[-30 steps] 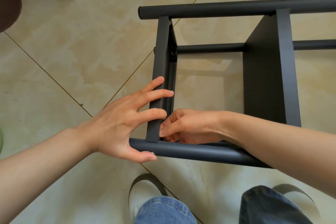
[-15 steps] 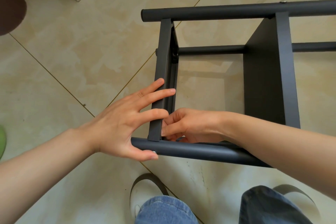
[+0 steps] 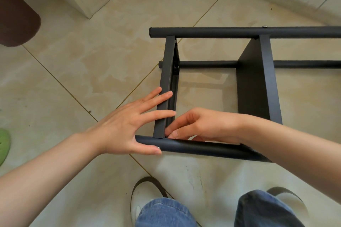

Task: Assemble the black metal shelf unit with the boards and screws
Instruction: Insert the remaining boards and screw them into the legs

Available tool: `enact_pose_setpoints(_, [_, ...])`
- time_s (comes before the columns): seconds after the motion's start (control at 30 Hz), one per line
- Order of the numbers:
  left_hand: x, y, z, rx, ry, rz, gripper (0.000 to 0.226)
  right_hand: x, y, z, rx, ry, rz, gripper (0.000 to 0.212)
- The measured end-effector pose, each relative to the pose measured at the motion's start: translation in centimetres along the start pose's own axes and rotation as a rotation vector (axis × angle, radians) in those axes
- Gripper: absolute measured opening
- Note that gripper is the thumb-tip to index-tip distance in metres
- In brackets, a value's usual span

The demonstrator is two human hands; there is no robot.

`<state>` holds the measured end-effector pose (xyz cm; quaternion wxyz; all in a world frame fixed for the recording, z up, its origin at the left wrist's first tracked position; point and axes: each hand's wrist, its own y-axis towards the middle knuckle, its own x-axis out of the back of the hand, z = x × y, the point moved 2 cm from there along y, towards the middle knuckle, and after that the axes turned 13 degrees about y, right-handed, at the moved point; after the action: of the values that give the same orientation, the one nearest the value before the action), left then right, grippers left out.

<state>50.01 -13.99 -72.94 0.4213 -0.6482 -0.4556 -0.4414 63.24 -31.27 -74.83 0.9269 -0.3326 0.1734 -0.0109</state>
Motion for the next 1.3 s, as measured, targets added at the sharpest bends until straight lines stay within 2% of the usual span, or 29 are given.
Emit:
enact_pose_setpoints(0.23, [-0.5,-2.2,-2.2,0.308,-0.295,-0.010,0.084,-1.3,-3.9,0.8,0.092,-0.399,-0.213,0.027])
enact_pose_setpoints(0.33, [-1.2,-3.2,-3.8,0.554,-0.467,-0.065,0.095,-2.0,-6.0,0.2,0.122,-0.571,-0.300,0.032])
enact_pose_setpoints(0.47, [-3.1,-4.0,-6.2,0.886,-0.812,-0.185,0.118,-2.6,-8.6,-1.0,0.132,-0.722,-0.392,0.037])
enact_pose_setpoints(0.53, [-4.2,-4.2,-7.3,1.043,-0.966,-0.212,0.113,-2.5,-9.8,-1.7,0.141,-0.816,-0.443,0.036])
enact_pose_setpoints(0.6, [-4.9,-4.0,-8.2,1.155,-1.102,-0.250,0.093,-2.1,-10.9,-2.3,0.152,-0.893,-0.494,0.037])
enact_pose_setpoints(0.7, [-5.3,-3.0,-9.2,1.218,-1.359,-0.363,0.052,-1.5,-12.0,-3.1,0.132,-0.935,-0.517,0.037])
enact_pose_setpoints(0.73, [-5.2,-2.5,-9.6,1.241,-1.430,-0.395,0.045,-1.3,-12.2,-3.4,0.120,-0.950,-0.510,0.035])
enact_pose_setpoints(0.8, [-5.2,-1.4,-10.3,1.300,-1.541,-0.439,0.049,-1.0,-12.3,-3.9,0.107,-0.975,-0.494,0.032])
enact_pose_setpoints(0.9, [-5.1,0.5,-11.4,1.317,-1.654,-0.447,0.083,-0.7,-12.0,-4.3,0.124,-0.965,-0.487,0.032])
enact_pose_setpoints(0.97, [-5.3,1.3,-11.8,1.348,-1.669,-0.458,0.089,-0.5,-11.7,-4.3,0.132,-0.945,-0.481,0.032])
enact_pose_setpoints(1.13, [-5.7,1.6,-11.4,1.423,-1.759,-0.579,0.038,-0.4,-11.5,-4.4,0.152,-0.944,-0.461,0.032])
enact_pose_setpoints(1.3, [-4.4,2.3,-10.6,1.407,-1.724,-0.615,0.036,0.2,-11.9,-3.2,0.171,-0.957,-0.484,0.029])
